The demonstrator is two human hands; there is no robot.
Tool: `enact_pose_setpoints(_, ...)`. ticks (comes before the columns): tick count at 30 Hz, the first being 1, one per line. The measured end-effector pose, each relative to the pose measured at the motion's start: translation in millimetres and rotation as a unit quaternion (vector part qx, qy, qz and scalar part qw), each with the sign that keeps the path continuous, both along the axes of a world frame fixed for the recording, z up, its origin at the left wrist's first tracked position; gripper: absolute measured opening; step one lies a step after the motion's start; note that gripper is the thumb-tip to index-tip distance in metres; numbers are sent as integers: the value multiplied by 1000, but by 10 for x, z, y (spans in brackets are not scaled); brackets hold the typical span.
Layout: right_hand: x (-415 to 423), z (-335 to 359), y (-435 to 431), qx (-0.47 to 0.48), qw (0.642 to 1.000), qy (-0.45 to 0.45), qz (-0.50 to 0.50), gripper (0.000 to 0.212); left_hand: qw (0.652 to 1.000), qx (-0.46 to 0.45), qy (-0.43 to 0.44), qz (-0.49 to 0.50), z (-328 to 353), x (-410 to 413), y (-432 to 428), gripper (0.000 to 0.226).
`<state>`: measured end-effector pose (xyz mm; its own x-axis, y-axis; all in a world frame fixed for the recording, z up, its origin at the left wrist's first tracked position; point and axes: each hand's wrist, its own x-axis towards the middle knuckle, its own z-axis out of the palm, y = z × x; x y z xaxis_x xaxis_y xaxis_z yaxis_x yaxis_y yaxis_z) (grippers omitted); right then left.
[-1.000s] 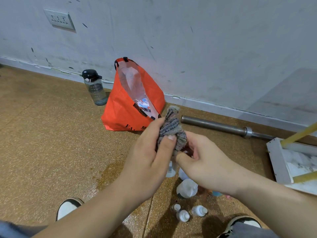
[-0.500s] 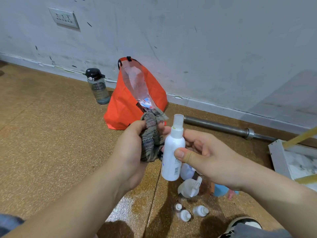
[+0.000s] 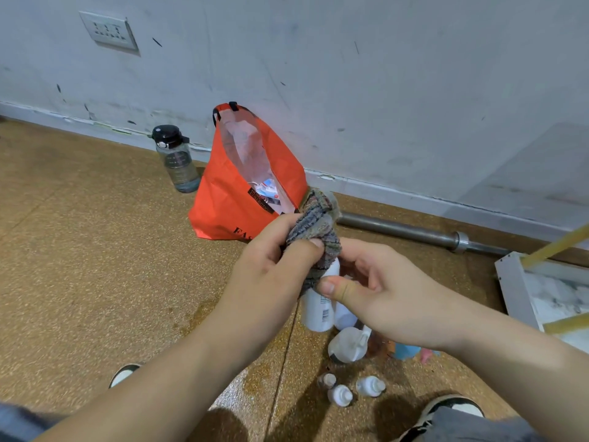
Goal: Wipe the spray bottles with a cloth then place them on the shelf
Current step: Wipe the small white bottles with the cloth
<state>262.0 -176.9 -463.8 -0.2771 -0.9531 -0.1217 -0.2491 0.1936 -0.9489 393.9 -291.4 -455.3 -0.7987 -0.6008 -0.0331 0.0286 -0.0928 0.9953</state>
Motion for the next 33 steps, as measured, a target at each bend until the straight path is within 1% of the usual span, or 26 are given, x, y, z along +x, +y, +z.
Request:
enact_pose_setpoints(3, 12, -11, 1, -7, 1000, 0, 0, 33, 1000, 10, -2, -8, -27, -6, -25, 32)
enact_pose_setpoints(6, 22, 13, 5, -1, 1000, -6, 0, 32, 999, 22, -13, -22, -30, -18, -57, 27)
enact_pose_setpoints(9, 13, 43, 35, 14, 1000, 1, 8, 33, 997, 66, -32, -38, -37, 0, -82, 45)
enact_pose_setpoints(10, 4, 47, 38, 19, 1000, 5, 13, 34, 994, 94, -42, -27, -46, -9, -92, 46)
enact_pose_setpoints(12, -26, 66, 47, 20, 999, 1, 30, 29, 992, 112, -50, -5, -57, -14, -117, 30)
enact_pose_setpoints(13, -40, 79, 52, 17, 999, -7, 40, 24, 990, 134, -44, -2, -57, -20, -132, 28)
enact_pose_setpoints(15, -55, 105, 57, 5, 998, -24, 55, 17, 967, 255, -22, 18, -42, -23, -182, 41)
enact_pose_setpoints(16, -60, 105, 54, -2, 998, -35, 59, 20, 956, 292, -13, 22, -52, -16, -207, 42)
enact_pose_setpoints(17, -59, 111, 48, -6, 997, -42, 61, 22, 951, 307, -11, 25, -59, -18, -222, 43)
enact_pose_setpoints(19, -47, 114, 37, -7, 997, -48, 58, 24, 956, 292, -17, 36, -89, -16, -237, 53)
enact_pose_setpoints(21, -43, 98, 33, -1, 997, -53, 51, 21, 972, 230, -28, 39, -73, -13, -191, 66)
enact_pose_setpoints(23, -65, 83, 39, 4, 998, -55, 41, 18, 989, 146, -28, 18, -42, -11, -138, 68)
enact_pose_setpoints(24, -76, 73, 48, 2, 998, -54, 39, 17, 993, 116, -24, 10, -36, -12, -115, 63)
enact_pose_setpoints(27, -93, 105, 63, 7, 997, -65, 45, 11, 997, 72, -26, -3, -20, 22, -99, 37)
enact_pose_setpoints(28, -102, 113, 61, 9, 997, -66, 48, 15, 998, 57, -28, -3, 2, 29, -102, 29)
enact_pose_setpoints(29, -100, 149, 54, 13, 996, -69, 57, 18, 999, 40, -29, 5, 39, 25, -108, 21)
enact_pose_setpoints(30, -116, 154, 60, 16, 995, -73, 60, 15, 999, 25, -27, 21, 84, 11, -117, 15)
enact_pose_setpoints(31, -126, 173, 63, 24, 995, -71, 64, 10, 998, 20, -31, 51, 121, 3, -147, 16)
enact_pose_setpoints(33, -147, 174, 57, 38, 996, -62, 56, 29, 991, 25, -50, 118, 159, 1, -251, 18)
